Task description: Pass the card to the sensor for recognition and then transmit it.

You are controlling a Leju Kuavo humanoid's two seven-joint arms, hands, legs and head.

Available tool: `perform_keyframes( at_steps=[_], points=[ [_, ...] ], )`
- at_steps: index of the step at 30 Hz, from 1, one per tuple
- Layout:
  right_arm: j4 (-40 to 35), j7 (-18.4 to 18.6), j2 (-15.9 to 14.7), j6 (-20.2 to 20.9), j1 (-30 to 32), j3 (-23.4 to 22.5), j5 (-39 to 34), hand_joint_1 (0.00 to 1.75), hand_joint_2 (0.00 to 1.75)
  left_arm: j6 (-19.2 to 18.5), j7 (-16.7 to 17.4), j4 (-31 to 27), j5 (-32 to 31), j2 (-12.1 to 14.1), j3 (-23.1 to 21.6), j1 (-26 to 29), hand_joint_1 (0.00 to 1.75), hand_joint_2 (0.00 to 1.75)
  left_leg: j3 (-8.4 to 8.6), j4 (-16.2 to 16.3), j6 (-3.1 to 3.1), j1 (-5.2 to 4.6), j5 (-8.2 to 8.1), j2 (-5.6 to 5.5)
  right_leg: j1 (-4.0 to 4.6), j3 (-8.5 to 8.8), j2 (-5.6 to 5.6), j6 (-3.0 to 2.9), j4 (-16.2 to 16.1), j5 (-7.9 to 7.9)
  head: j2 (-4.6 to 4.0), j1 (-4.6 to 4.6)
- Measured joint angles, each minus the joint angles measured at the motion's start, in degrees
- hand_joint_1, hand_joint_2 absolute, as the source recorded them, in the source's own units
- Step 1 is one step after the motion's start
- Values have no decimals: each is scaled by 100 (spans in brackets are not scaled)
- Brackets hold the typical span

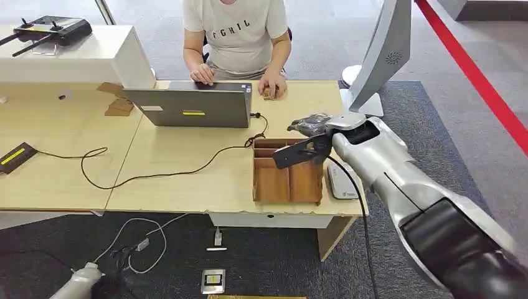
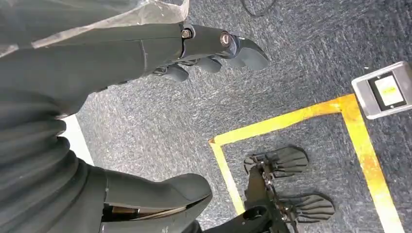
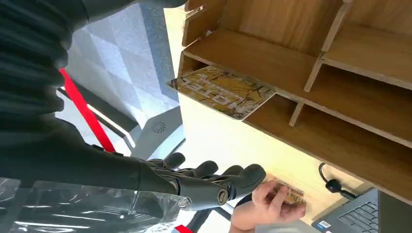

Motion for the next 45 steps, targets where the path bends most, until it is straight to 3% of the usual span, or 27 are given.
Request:
perform_keyframes(
  at_steps=[1, 2, 5, 45],
  points=[
    [0, 0, -2, -2, 0, 0, 0, 37, 175, 0, 0, 0, 0, 0, 0, -1, 0, 175, 0, 0, 0, 0, 0, 0, 0, 0, 0, 0, 0, 0, 0, 0],
    [0, 0, -2, -9, 0, 0, 0, 147, 175, 0, 0, 0, 0, 0, -2, -1, 0, 175, 0, 0, 0, 0, 0, 0, 0, 0, 0, 0, 0, 0, 0, 0],
    [0, 0, 0, -20, 0, 0, -2, 169, 175, 0, 0, 2, 17, 0, -2, -1, 0, 175, -1, 0, 0, 0, 0, 0, 0, 0, 0, 0, 0, 0, 0, 0],
    [-2, -144, -48, -175, 139, 0, -190, 175, 175, 63, -107, 15, 120, -11, -131, 64, 0, 175, 0, 0, 0, 0, 0, 1, 0, 0, 0, 0, 0, 0, 0, 0]
  ],
)
